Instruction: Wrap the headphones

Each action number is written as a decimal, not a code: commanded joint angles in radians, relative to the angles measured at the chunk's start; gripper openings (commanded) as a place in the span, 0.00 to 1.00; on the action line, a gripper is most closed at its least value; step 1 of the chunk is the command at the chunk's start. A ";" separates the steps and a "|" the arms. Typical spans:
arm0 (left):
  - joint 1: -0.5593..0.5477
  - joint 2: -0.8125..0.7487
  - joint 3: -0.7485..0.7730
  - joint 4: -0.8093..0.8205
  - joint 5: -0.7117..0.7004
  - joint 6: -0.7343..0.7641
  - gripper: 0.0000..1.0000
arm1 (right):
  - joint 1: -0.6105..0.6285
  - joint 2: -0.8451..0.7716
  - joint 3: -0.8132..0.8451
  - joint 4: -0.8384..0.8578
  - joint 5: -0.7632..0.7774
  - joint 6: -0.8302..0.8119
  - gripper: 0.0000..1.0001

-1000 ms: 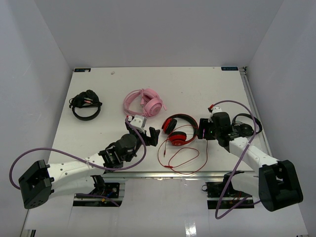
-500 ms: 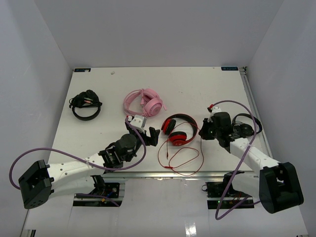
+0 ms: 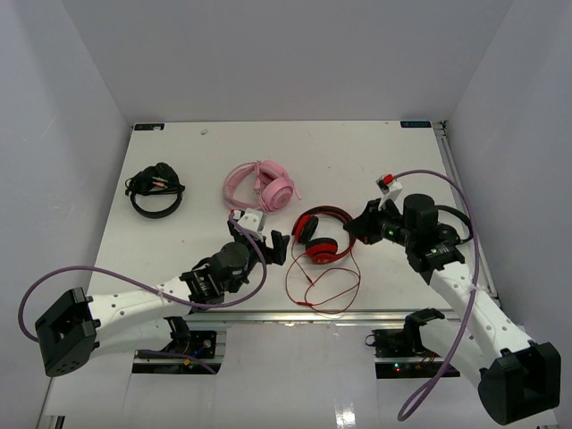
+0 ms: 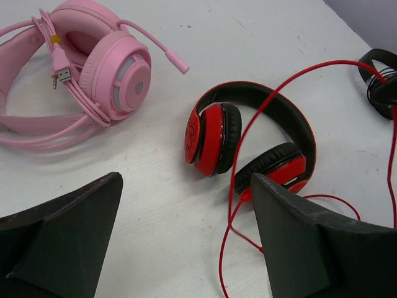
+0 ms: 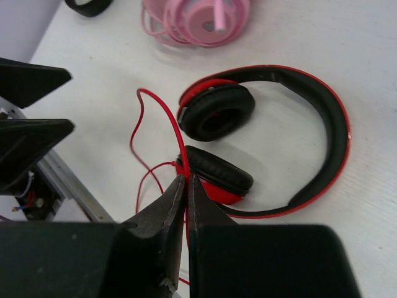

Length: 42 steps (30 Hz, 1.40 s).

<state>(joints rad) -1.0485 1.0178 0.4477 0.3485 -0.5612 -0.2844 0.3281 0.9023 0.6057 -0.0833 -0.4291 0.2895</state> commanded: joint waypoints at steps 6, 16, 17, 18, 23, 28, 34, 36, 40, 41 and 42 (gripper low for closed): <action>-0.001 0.044 0.058 -0.052 -0.062 -0.019 0.94 | 0.011 -0.414 -0.152 0.034 0.182 0.216 0.08; -0.008 0.151 0.287 -0.261 0.085 -0.024 0.87 | 0.011 -0.626 -0.299 -0.173 0.837 0.419 0.08; -0.008 0.167 0.304 -0.268 0.092 -0.013 0.87 | 0.012 -0.613 -0.311 -0.186 0.861 0.435 0.08; -0.008 0.193 0.332 -0.284 0.086 -0.008 0.87 | 0.012 -0.603 -0.314 -0.199 0.882 0.451 0.08; -0.008 0.355 0.497 -0.427 0.012 -0.017 0.86 | 0.011 -0.634 -0.316 -0.274 1.001 0.497 0.08; -0.008 0.488 0.614 -0.464 0.060 0.027 0.84 | 0.011 -0.741 -0.312 -0.365 1.137 0.509 0.08; -0.011 0.581 0.727 -0.499 0.248 0.133 0.83 | 0.011 -0.706 -0.324 -0.385 1.236 0.535 0.13; -0.014 0.610 0.764 -0.521 0.288 0.163 0.82 | 0.011 -0.670 -0.321 -0.386 1.233 0.544 0.20; -0.040 0.687 0.865 -0.605 0.369 0.201 0.81 | 0.011 -0.643 -0.304 -0.386 1.217 0.541 0.52; -0.047 0.706 0.885 -0.621 0.377 0.209 0.81 | 0.011 -0.647 -0.302 -0.386 1.214 0.538 0.56; -0.052 0.733 0.910 -0.641 0.374 0.217 0.80 | 0.011 -0.659 -0.302 -0.386 1.213 0.534 0.59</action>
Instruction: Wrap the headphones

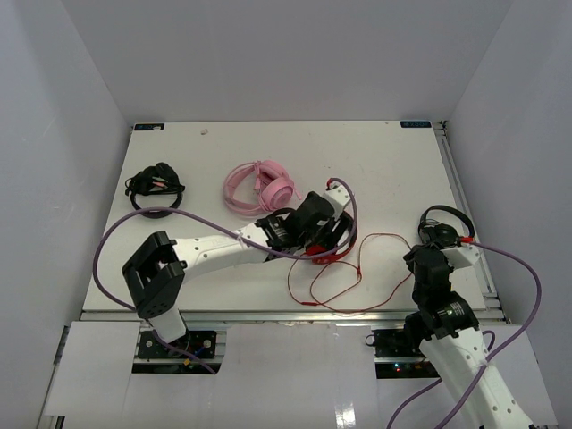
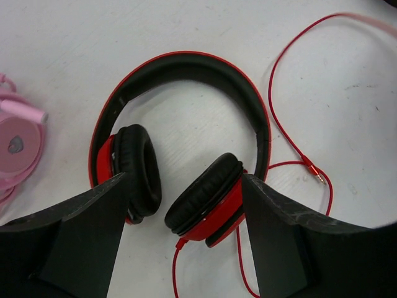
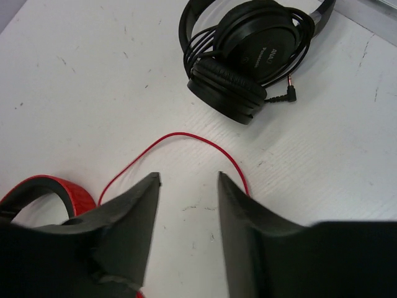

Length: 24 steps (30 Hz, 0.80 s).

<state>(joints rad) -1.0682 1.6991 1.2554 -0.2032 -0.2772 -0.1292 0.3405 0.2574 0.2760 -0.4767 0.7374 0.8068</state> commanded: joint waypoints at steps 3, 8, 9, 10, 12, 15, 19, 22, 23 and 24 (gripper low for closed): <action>-0.074 0.153 0.175 -0.150 0.059 0.087 0.77 | -0.001 -0.065 0.030 0.008 0.036 0.003 0.62; -0.084 0.235 0.207 -0.164 0.073 0.101 0.75 | -0.001 -0.100 0.051 0.007 0.010 -0.034 0.63; -0.085 0.249 0.216 -0.171 0.080 0.104 0.75 | -0.001 -0.106 0.054 0.007 0.004 -0.036 0.63; -0.086 0.268 0.226 -0.177 0.085 0.106 0.74 | -0.001 -0.113 0.055 0.007 0.001 -0.038 0.62; -0.091 0.302 0.254 -0.190 0.083 0.109 0.72 | -0.001 -0.126 0.054 0.007 -0.002 -0.044 0.62; -0.091 0.329 0.279 -0.199 0.056 0.106 0.71 | -0.001 -0.159 0.049 0.007 -0.004 -0.049 0.62; -0.091 0.362 0.302 -0.204 0.043 0.108 0.72 | 0.000 -0.199 0.044 0.007 -0.007 -0.060 0.62; -0.091 0.387 0.311 -0.206 0.022 0.107 0.71 | -0.001 -0.222 0.042 0.007 -0.012 -0.065 0.62; -0.091 0.394 0.312 -0.206 0.013 0.106 0.70 | -0.001 -0.226 0.043 0.007 -0.013 -0.065 0.62; -0.091 0.399 0.312 -0.206 0.006 0.104 0.69 | -0.001 -0.229 0.043 0.008 -0.014 -0.066 0.62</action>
<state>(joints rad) -1.1606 2.0854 1.5362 -0.3906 -0.2291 -0.0254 0.3405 0.0508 0.2905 -0.4815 0.7109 0.7524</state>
